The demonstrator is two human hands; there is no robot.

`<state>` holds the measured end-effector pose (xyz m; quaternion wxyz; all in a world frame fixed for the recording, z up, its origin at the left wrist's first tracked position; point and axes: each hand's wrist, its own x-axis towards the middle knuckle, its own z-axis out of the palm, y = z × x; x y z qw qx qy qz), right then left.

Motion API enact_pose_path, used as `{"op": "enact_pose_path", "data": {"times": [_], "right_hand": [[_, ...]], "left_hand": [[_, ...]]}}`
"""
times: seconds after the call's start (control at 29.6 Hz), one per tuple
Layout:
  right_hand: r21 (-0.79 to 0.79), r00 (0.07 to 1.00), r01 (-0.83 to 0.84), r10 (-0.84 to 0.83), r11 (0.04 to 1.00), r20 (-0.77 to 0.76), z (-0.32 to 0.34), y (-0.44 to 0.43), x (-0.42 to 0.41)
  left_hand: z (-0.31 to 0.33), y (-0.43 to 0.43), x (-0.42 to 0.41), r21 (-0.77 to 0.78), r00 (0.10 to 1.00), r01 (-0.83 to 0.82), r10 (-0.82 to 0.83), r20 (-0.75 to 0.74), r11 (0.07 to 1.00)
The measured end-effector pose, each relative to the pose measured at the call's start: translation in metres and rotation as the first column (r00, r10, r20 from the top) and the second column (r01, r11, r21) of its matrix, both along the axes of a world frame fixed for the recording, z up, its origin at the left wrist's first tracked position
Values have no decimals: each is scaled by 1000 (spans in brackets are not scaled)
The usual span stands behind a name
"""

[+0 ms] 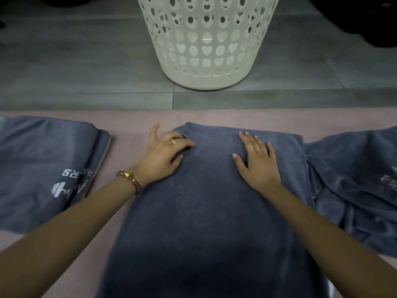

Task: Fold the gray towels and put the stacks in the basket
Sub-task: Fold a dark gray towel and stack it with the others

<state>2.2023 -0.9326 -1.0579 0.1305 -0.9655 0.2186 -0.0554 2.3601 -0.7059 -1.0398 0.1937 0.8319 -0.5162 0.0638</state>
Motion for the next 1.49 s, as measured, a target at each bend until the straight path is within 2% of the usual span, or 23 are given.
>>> {"op": "enact_pose_path", "data": {"times": [0.03,0.1,0.17,0.2,0.27,0.37,0.44,0.54,0.61,0.68,0.78,0.81,0.91,1.01,1.12,1.22,1.28,1.42,1.49], "right_hand": [[1,1000,-11,11,1000,-4,0,1,0],[0,1000,-7,7,1000,-6,1,1,-1],[0,1000,6,-6,1000,-4,1,1,0],[0,1000,12,-12,1000,-6,1,1,0],[1,1000,16,-16,1000,-6,2,1,1],[5,1000,13,-13,1000,-5,3,1,0],[8,1000,14,-14,1000,4,4,1,-1],[14,1000,20,-20,1000,6,3,2,-1],[19,1000,26,-26,999,11,4,3,-1],[21,1000,27,-27,999,13,5,4,-1],[19,1000,26,-26,999,17,5,4,-1],[19,999,26,-26,999,18,5,4,-1],[14,1000,28,-28,1000,13,5,4,0],[14,1000,23,-23,1000,13,5,4,0],[16,1000,22,-22,1000,11,5,4,0],[17,1000,27,-28,999,12,6,3,0],[24,999,25,-25,999,19,7,4,0],[32,999,26,-27,999,31,7,3,0],[25,999,23,-24,999,25,6,2,0]], "left_hand": [[-4,2,-4,54,997,59,-61,35,997],[-7,3,-6,19,986,101,-98,-132,995],[-7,3,1,-106,947,32,-64,-314,994],[-5,2,4,-182,917,-58,-19,-399,982],[6,-1,12,-310,794,-301,57,-605,902],[22,-2,29,-317,582,-610,139,-801,726],[28,2,40,-285,469,-718,139,-872,636],[28,11,49,-232,273,-822,1,-962,520],[25,13,50,-167,167,-835,-49,-985,524],[20,12,53,-79,172,-791,97,-980,606],[19,8,54,4,286,-706,290,-913,708],[20,7,54,9,302,-699,307,-902,715],[17,4,53,-107,400,-717,280,-873,689],[14,2,49,-117,484,-671,313,-818,732],[11,0,45,-89,463,-630,281,-841,772],[16,-1,49,-192,501,-660,236,-832,726],[21,4,57,-197,462,-680,204,-863,706],[25,10,78,-83,332,-679,205,-921,730],[24,11,85,-41,345,-645,243,-906,763]]}}
